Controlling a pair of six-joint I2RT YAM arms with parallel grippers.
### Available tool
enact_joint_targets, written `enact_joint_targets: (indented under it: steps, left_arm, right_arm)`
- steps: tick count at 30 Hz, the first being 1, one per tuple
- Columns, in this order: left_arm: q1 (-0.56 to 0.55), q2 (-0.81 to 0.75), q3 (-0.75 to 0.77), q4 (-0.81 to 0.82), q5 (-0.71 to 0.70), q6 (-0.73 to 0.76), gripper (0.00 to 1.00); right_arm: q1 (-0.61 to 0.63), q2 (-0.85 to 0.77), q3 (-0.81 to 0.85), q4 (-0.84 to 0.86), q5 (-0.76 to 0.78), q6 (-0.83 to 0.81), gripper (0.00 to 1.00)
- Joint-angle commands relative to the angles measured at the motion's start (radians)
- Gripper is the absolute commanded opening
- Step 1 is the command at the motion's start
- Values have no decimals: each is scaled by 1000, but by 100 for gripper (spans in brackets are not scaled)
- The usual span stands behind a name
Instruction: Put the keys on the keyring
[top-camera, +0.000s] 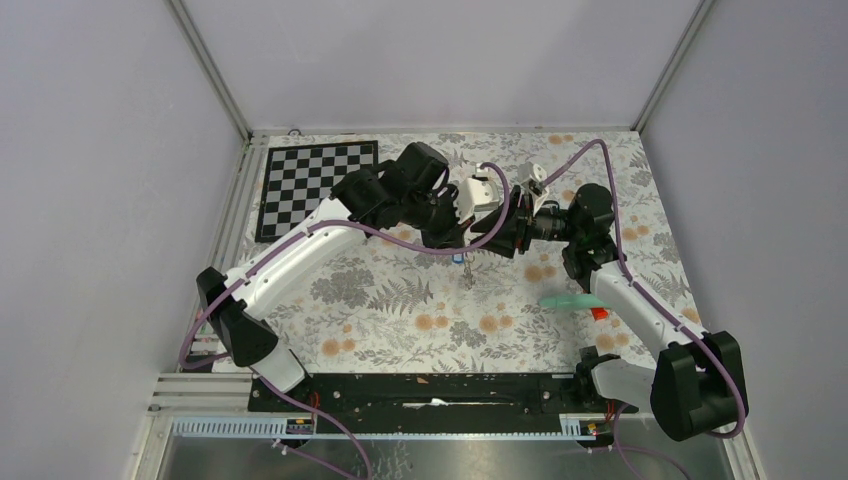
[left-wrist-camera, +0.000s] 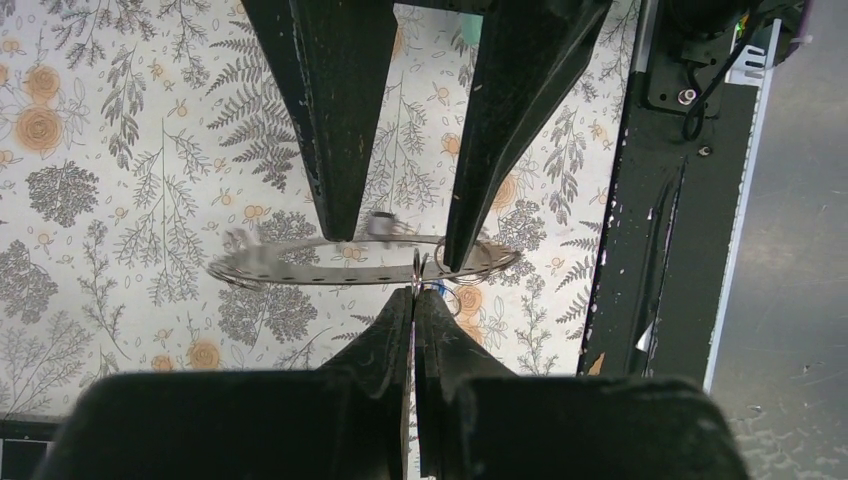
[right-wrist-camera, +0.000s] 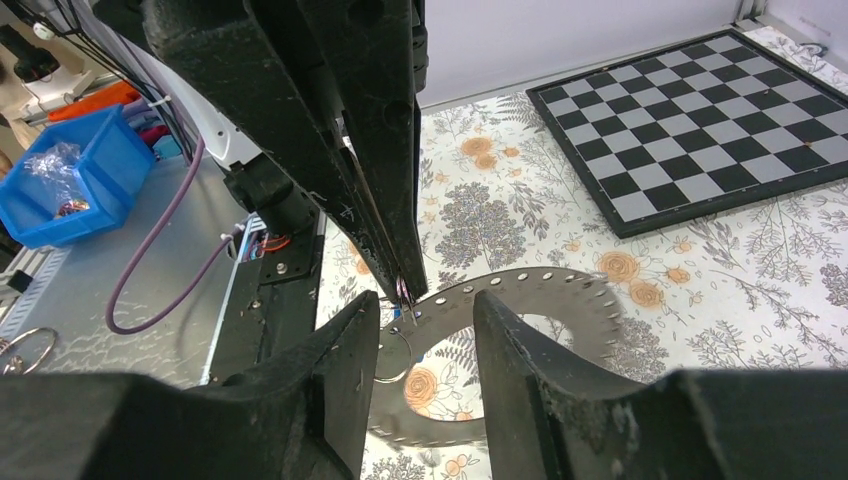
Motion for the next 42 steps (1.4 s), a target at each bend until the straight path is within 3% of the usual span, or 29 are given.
enact_joint_targets:
  steps: [1, 20, 22, 25, 27, 33, 37, 42]
  left_arm:
    - [-1, 1, 44, 57, 56, -21, 0]
    - [1, 8, 46, 68, 63, -35, 0]
    - [0, 9, 44, 68, 69, -35, 0]
    - [1, 7, 36, 76, 83, -37, 0]
    - [4, 2, 20, 90, 105, -35, 0]
    - [79, -52, -80, 206, 260, -47, 2]
    - [118, -104, -185, 352, 339, -63, 12]
    - [123, -109, -231, 422, 370, -91, 21]
  right_arm:
    - [3, 2, -4, 89, -29, 32, 45]
    - [29, 16, -15, 75, -44, 13, 36]
    - [30, 19, -11, 73, -44, 12, 30]
    - [30, 15, 1, 72, -39, 19, 7]
    - [30, 8, 7, 75, -25, 29, 0]
    - [29, 5, 18, 259, -20, 196, 0]
    - [27, 21, 33, 362, -6, 300, 0]
    - [25, 32, 35, 395, 18, 336, 0]
